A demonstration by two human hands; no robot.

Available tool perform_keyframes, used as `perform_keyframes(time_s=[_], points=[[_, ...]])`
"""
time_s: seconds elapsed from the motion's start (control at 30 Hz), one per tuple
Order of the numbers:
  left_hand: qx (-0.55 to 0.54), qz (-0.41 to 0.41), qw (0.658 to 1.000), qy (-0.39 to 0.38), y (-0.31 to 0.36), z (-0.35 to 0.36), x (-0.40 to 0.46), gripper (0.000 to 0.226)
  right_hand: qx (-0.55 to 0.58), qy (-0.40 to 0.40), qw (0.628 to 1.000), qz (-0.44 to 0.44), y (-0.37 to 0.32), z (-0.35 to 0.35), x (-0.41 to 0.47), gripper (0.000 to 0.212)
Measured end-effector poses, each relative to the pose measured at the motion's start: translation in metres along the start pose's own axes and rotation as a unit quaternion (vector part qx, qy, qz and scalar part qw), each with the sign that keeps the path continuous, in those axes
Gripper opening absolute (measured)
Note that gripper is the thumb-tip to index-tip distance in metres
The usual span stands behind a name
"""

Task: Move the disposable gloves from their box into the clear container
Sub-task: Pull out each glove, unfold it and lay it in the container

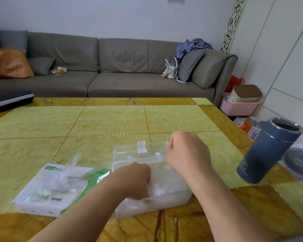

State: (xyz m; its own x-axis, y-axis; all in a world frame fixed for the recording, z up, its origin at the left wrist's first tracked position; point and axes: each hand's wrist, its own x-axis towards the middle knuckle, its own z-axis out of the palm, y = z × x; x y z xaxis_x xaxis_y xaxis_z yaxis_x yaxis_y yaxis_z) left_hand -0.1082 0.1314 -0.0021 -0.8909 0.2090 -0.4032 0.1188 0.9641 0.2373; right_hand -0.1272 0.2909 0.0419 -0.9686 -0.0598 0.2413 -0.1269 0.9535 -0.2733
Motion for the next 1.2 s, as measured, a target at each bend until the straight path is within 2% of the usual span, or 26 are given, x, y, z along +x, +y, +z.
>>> perform_keyframes(time_s=[0.07, 0.13, 0.17, 0.27, 0.4, 0.5, 0.63, 0.9, 1.0, 1.1, 1.2], points=[[0.017, 0.004, 1.0, 0.008, 0.001, 0.001, 0.001, 0.036, 0.108, -0.002, 0.994, -0.03, -0.014, 0.001, -0.005, 0.013], [0.04, 0.019, 0.999, 0.022, 0.001, 0.002, 0.001, 0.025, 0.196, -0.073, 0.978, -0.018, -0.027, 0.007, -0.011, 0.015], [0.052, 0.025, 0.998, 0.027, 0.001, 0.003, 0.0, 0.021, 0.198, -0.111, 0.974, -0.012, -0.032, 0.009, -0.013, 0.013], [0.069, 0.034, 0.996, 0.034, 0.0, 0.002, -0.004, 0.016, 0.13, -0.216, 0.967, 0.024, -0.032, 0.015, -0.016, 0.016], [0.094, 0.045, 0.994, 0.035, -0.005, 0.001, -0.005, 0.035, 0.025, -0.32, 0.946, 0.036, -0.025, 0.024, -0.016, 0.013], [0.107, 0.069, 0.992, -0.01, -0.009, -0.004, -0.006, 0.037, -0.033, -0.316, 0.948, 0.013, -0.023, 0.027, -0.021, 0.003], [0.093, 0.08, 0.99, -0.066, -0.019, -0.018, -0.01, 0.052, -0.07, -0.343, 0.937, 0.003, -0.022, 0.034, -0.018, 0.042], [0.14, 0.069, 0.987, -0.05, -0.014, -0.021, -0.023, 0.057, -0.1, -0.39, 0.915, 0.037, -0.031, 0.044, -0.006, 0.055], [0.101, 0.086, 0.991, -0.009, -0.025, -0.017, -0.037, 0.053, -0.108, -0.374, 0.92, 0.035, -0.035, 0.043, -0.007, 0.05], [-0.025, 0.121, 0.986, 0.112, -0.037, -0.014, -0.057, 0.04, -0.109, -0.311, 0.944, 0.025, -0.035, 0.041, -0.011, 0.045], [-0.186, 0.108, 0.931, 0.295, -0.064, -0.016, -0.082, 0.032, -0.11, -0.234, 0.966, 0.021, -0.036, 0.032, -0.016, 0.038]])
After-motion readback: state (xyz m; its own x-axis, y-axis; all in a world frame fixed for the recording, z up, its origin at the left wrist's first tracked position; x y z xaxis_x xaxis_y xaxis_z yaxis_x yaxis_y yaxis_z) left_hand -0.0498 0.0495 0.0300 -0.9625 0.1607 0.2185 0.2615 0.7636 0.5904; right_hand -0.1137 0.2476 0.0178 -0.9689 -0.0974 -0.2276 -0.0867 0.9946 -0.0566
